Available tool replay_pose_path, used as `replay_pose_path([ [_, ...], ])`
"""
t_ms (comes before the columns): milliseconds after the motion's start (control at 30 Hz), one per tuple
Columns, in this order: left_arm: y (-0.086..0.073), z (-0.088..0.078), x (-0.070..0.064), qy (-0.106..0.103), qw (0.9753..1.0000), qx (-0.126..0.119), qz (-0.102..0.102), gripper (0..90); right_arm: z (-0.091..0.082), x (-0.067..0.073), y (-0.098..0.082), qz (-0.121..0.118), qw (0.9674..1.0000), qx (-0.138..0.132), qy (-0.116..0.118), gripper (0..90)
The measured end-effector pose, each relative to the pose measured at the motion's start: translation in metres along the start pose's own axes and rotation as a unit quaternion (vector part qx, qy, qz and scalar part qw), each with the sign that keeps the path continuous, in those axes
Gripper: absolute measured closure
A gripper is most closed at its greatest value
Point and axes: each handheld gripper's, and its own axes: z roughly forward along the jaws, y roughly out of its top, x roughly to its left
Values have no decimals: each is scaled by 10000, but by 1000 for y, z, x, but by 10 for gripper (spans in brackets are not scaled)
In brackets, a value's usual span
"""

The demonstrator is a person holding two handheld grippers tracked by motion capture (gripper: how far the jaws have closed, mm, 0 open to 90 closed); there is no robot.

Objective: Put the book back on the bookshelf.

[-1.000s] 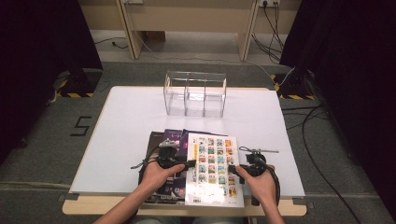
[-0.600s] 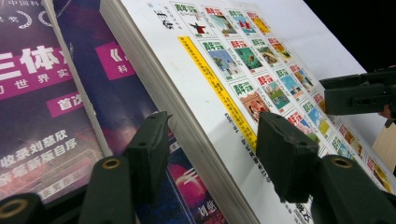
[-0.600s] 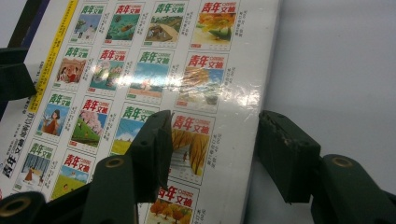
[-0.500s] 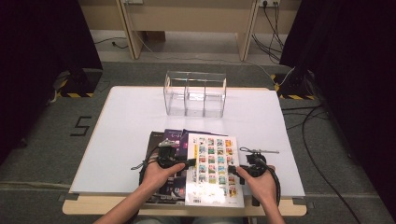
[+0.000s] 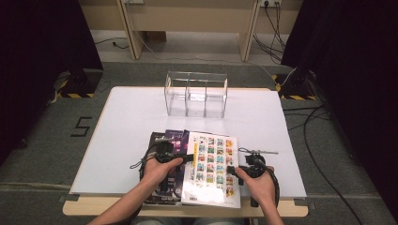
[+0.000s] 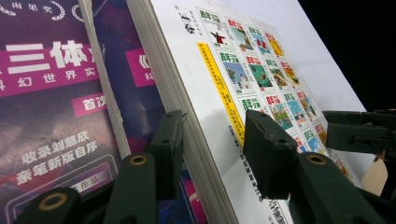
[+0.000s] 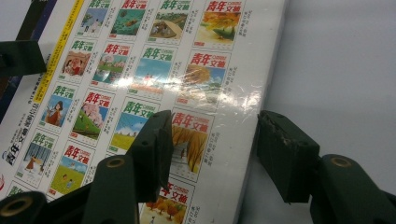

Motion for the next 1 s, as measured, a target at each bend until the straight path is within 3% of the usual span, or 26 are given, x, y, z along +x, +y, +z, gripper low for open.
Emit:
replay_pose_path([
  [67,0,1,-1,31,10000,17,29,554,0,0,0,-6,10000,1,3,457],
  [200,3,0,1,-16,9999,33,-101,562,2,-1,0,31,10000,-54,9,443],
  [367,10,-5,2,-205,9993,-236,-207,591,3,-1,-1,88,9999,-113,26,442],
  [567,6,2,10,-201,9978,-180,-612,589,3,-2,-1,109,9998,-124,69,439],
  [667,5,3,10,-225,9971,-206,-697,589,3,-2,-1,109,9998,-130,67,439],
  [767,1,2,7,-129,9981,-289,-530,593,3,-2,-2,110,9998,-144,56,439],
  [900,-3,-2,3,-137,9981,-209,-560,591,3,-2,-3,118,9998,-160,54,439],
  [967,-5,-4,2,-296,9964,-160,-781,587,3,-2,-3,103,9998,-171,54,439],
  [1000,-7,-4,1,-665,9927,-37,-1008,598,3,-2,-3,109,9998,-176,60,439],
])
